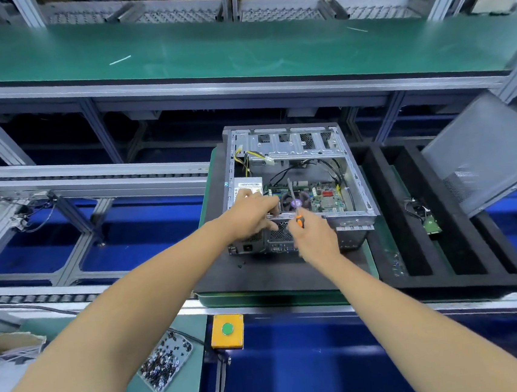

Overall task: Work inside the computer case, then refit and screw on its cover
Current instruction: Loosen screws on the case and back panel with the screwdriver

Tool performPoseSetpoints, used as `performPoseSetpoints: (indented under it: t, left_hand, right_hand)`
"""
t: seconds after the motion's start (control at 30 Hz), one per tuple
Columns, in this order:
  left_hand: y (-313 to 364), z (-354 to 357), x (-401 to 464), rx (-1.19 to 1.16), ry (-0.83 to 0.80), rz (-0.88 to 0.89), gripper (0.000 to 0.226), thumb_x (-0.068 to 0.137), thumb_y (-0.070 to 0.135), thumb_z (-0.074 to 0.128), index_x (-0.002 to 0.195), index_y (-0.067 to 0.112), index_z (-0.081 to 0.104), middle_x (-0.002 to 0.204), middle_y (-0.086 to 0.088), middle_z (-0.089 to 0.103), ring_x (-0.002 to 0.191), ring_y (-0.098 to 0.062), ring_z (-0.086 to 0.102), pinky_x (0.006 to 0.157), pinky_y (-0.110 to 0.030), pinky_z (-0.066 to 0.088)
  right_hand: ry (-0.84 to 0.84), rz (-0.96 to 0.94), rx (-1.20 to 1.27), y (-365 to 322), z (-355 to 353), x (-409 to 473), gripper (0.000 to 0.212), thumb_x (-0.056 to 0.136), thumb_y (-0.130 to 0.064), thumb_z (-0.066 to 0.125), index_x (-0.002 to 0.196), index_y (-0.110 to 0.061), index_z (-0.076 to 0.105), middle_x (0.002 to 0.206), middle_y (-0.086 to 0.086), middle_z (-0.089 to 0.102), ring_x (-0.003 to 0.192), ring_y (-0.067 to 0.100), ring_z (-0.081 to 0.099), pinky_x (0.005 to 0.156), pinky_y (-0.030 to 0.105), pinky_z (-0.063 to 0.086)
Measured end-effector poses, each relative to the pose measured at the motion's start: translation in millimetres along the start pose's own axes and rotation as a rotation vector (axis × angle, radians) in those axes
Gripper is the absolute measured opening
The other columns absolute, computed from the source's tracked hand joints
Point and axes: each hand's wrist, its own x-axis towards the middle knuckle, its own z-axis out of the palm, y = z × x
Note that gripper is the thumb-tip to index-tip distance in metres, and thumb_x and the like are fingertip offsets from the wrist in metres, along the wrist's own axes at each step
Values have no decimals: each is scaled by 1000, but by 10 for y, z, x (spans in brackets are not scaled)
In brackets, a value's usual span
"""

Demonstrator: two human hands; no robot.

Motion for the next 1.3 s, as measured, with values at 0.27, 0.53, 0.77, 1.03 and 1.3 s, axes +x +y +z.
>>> performPoseSetpoints:
  t: [0.27, 0.53, 0.77, 1.03, 1.3]
  left_hand:
    - [-15, -179, -4, -108, -121, 39, 32, 88, 41, 76, 109, 34, 53, 104, 14, 67, 95, -15, 56, 103, -35, 18]
    - [-13, -262, -26, -45, -188, 105, 21, 95, 29, 71, 101, 39, 53, 103, 17, 63, 99, -13, 55, 104, -38, 20]
    - [0, -288, -31, 10, -181, 147, 15, 95, 24, 70, 96, 36, 60, 100, 10, 60, 97, -14, 50, 103, -39, 20]
    - [39, -301, -48, 45, -175, 143, 13, 96, 25, 68, 99, 36, 61, 104, 9, 61, 98, -13, 49, 99, -35, 18]
    - [61, -309, -47, 52, -180, 127, 14, 96, 23, 68, 98, 35, 61, 100, 8, 59, 95, -14, 50, 101, -38, 21]
  right_hand:
    - [-169, 242, 154, 194, 375, -532, 27, 95, -34, 44, 74, -19, 48, 63, -3, 54, 64, 22, 47, 62, 35, 34]
    - [-230, 278, 237, 188, 464, -576, 25, 95, -33, 43, 74, -27, 56, 60, -7, 54, 62, 22, 47, 64, 35, 37]
    - [-208, 321, 304, 207, 506, -546, 25, 85, -39, 37, 75, -28, 58, 62, -6, 50, 62, 22, 44, 64, 33, 34]
    - [-209, 356, 322, 142, 484, -523, 26, 81, -39, 36, 75, -31, 60, 49, -11, 48, 56, 20, 41, 60, 33, 33]
    - [-205, 399, 357, 35, 445, -505, 39, 86, -32, 42, 50, -39, 54, 49, -14, 41, 52, 18, 36, 54, 30, 28]
